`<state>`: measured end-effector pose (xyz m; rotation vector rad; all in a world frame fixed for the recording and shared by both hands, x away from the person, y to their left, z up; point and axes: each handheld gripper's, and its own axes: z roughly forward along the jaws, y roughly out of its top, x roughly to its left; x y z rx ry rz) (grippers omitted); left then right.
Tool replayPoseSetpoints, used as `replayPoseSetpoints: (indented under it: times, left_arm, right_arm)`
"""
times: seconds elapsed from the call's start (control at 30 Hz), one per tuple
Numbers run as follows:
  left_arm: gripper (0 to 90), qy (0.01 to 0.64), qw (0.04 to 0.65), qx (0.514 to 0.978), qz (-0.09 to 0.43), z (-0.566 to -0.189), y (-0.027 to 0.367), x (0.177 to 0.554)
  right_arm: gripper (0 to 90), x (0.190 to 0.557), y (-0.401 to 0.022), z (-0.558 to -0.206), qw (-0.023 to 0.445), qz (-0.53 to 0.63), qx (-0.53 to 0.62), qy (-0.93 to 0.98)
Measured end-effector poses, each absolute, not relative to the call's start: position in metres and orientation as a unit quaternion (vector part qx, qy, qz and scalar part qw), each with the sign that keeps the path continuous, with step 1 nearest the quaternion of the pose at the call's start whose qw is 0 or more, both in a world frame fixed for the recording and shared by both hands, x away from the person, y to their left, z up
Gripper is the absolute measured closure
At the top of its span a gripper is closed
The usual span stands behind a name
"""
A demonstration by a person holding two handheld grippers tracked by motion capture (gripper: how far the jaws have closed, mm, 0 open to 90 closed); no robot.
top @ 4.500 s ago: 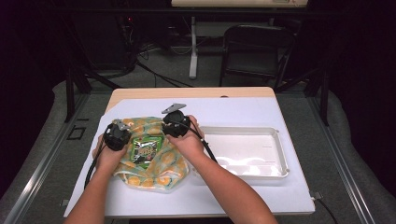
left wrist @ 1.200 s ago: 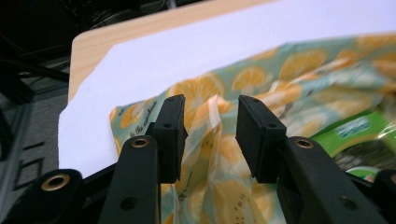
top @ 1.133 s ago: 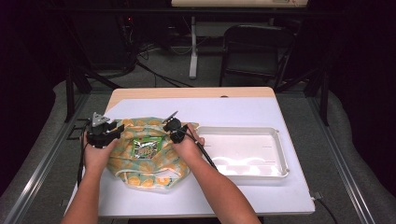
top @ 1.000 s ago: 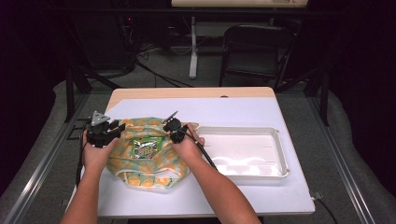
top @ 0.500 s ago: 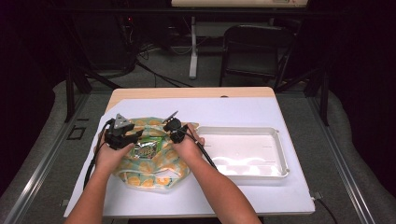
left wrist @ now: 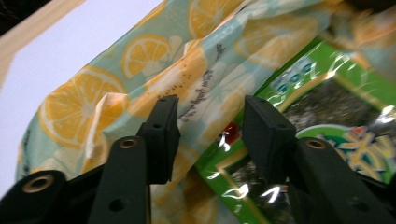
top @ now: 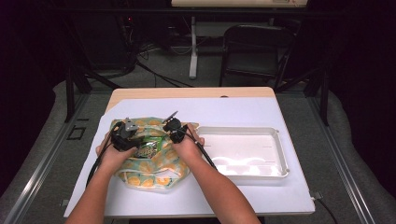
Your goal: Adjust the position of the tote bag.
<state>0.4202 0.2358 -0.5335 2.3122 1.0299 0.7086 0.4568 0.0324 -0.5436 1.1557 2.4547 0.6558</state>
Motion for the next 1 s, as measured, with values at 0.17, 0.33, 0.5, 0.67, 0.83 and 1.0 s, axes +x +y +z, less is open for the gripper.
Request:
replayPoseSetpoints:
  times: [0.17, 0.33, 0.5, 0.67, 0.83, 1.0]
  left_arm:
    - [75.3, 0.378, 0.262, 0.85, 0.256, -0.534, 0.237, 0.422]
    - [88.9, 0.382, 0.257, 0.848, 0.263, -0.535, 0.238, 0.424]
    - [90.0, 0.383, 0.26, 0.844, 0.269, -0.535, 0.238, 0.428]
    - [90.0, 0.391, 0.256, 0.844, 0.264, -0.539, 0.24, 0.436]
    - [90.0, 0.4, 0.254, 0.843, 0.256, -0.545, 0.242, 0.442]
    - [90.0, 0.412, 0.254, 0.841, 0.241, -0.548, 0.246, 0.446]
  right_arm:
    - [88.9, 0.457, 0.032, -0.544, 0.175, 0.231, 0.408, 0.866]
    - [88.9, 0.457, 0.033, -0.544, 0.177, 0.231, 0.406, 0.866]
    - [88.9, 0.456, 0.033, -0.544, 0.178, 0.229, 0.406, 0.866]
    - [88.6, 0.456, 0.033, -0.543, 0.181, 0.223, 0.402, 0.87]
    - [87.3, 0.455, 0.034, -0.543, 0.182, 0.226, 0.403, 0.868]
    - [83.5, 0.456, 0.032, -0.542, 0.177, 0.228, 0.4, 0.87]
